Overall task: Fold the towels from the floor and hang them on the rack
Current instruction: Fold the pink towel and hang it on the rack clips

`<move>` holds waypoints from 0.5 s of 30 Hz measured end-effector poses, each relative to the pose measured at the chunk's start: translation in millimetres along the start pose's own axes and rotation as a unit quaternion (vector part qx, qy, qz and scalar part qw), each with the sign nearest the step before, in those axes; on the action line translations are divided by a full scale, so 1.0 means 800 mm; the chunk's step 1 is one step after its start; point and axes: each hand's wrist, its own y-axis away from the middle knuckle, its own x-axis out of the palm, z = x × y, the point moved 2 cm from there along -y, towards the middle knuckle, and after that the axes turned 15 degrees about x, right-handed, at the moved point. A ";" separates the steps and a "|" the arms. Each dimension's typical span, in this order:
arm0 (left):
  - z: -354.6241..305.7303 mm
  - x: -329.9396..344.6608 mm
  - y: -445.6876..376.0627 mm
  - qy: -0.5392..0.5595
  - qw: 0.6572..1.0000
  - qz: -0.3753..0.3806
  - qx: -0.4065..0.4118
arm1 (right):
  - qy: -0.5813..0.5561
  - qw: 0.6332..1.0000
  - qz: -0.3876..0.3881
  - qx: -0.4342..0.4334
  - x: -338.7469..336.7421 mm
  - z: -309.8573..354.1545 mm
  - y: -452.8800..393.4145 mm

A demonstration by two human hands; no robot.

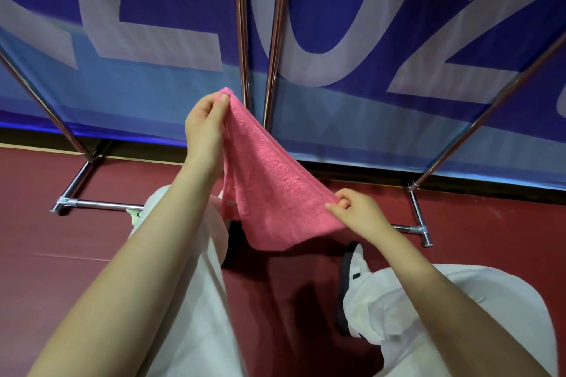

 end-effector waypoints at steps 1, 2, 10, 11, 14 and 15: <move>-0.003 0.000 0.002 -0.049 0.998 0.021 0.037 | -0.034 0.999 -0.004 0.026 -0.004 -0.004 -0.006; -0.005 0.000 0.003 -0.096 0.991 0.040 0.079 | -0.060 0.997 -0.015 0.052 -0.009 -0.007 -0.012; 0.005 -0.004 0.018 -0.307 0.926 0.060 0.212 | 0.048 0.990 -0.128 0.021 -0.044 -0.007 -0.015; 0.007 -0.007 0.018 -0.301 0.931 0.044 0.199 | 0.080 0.989 -0.124 0.003 -0.043 -0.005 -0.014; 0.011 -0.014 0.017 -0.281 0.948 0.011 0.148 | 0.130 0.984 -0.116 -0.025 -0.039 -0.003 -0.009; 0.013 -0.016 0.017 -0.272 0.953 0.007 0.136 | 0.134 0.983 -0.122 -0.028 -0.040 -0.002 -0.007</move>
